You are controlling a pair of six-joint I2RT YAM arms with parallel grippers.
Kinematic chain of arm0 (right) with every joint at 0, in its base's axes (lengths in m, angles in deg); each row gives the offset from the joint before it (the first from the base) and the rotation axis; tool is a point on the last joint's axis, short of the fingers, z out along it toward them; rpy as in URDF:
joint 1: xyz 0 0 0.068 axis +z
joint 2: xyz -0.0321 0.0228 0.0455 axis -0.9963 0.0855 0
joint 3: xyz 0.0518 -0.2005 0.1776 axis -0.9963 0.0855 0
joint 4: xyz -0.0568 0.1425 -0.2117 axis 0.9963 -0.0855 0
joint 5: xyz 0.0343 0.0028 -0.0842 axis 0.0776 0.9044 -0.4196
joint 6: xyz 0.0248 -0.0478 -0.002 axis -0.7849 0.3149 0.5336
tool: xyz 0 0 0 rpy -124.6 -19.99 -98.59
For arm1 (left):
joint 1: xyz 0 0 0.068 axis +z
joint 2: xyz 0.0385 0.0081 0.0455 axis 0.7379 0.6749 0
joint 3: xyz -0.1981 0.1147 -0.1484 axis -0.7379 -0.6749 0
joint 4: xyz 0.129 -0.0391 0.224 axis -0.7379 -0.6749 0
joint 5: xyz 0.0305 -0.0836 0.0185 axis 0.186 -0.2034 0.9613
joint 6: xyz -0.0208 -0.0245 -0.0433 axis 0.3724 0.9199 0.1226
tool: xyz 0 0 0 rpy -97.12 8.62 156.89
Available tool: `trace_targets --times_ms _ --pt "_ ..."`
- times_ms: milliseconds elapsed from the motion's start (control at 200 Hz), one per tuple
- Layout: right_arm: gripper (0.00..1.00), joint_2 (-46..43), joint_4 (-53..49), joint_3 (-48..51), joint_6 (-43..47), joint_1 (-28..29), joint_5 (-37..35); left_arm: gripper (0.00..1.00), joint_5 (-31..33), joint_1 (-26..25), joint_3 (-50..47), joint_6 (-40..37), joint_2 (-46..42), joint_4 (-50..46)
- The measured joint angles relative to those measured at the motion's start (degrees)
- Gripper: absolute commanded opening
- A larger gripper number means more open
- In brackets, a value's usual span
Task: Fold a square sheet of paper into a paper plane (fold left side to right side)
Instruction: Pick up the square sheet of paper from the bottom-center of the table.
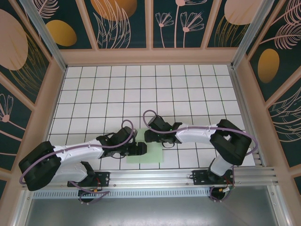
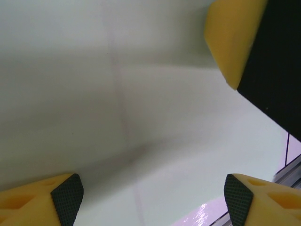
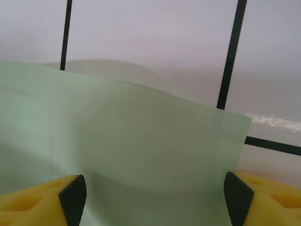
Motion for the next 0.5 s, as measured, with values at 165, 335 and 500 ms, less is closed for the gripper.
trace_targets --times_ms 165,335,500 --pt "0.64 0.0 0.0 -0.1 -0.3 0.5 2.7 0.84 0.0 0.0 0.0 0.0 0.1 0.3" --pt "0.51 -0.2 0.0 -0.1 0.1 1.2 5.6 0.85 0.0 0.0 0.0 0.0 0.0 0.5" --pt "0.35 -2.0 1.0 0.4 0.1 0.6 8.2 0.87 0.5 -0.2 0.0 0.0 -0.6 0.6"
